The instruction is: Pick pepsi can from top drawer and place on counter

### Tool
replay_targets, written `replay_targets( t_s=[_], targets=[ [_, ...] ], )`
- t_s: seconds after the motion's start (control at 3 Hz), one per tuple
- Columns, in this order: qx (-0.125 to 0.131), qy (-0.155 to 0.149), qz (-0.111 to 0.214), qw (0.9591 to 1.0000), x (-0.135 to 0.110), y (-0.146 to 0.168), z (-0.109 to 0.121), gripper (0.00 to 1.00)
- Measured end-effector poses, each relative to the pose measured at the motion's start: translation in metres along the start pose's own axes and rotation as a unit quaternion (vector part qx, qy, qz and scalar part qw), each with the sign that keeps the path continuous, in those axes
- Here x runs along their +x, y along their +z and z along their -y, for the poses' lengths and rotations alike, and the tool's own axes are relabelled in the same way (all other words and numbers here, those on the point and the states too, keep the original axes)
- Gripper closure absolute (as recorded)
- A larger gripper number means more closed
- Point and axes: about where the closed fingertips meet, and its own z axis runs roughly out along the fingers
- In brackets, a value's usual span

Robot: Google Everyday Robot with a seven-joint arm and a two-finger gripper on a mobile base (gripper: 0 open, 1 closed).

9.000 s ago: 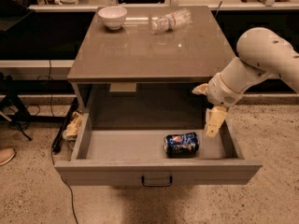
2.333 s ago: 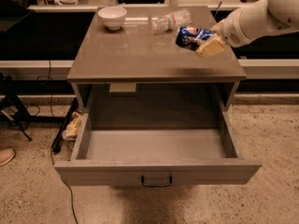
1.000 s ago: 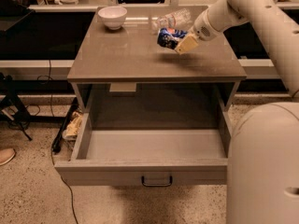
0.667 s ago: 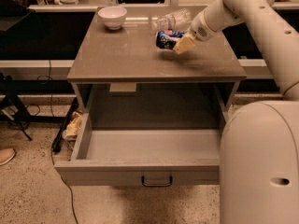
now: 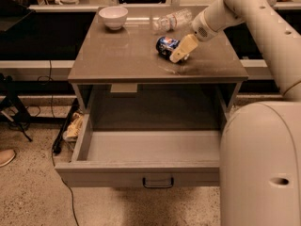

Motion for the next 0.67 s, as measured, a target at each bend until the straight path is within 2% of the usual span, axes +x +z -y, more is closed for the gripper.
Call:
replay_targets(
  t_s=[0.33,0.67],
  targets=[
    [0.016,0.008,0.007,0.9998,0.005,-0.017,0.005,0.0],
    [0.068,0.038,0.017,0.9968,0.026,-0.063,0.016,0.0]
  ],
)
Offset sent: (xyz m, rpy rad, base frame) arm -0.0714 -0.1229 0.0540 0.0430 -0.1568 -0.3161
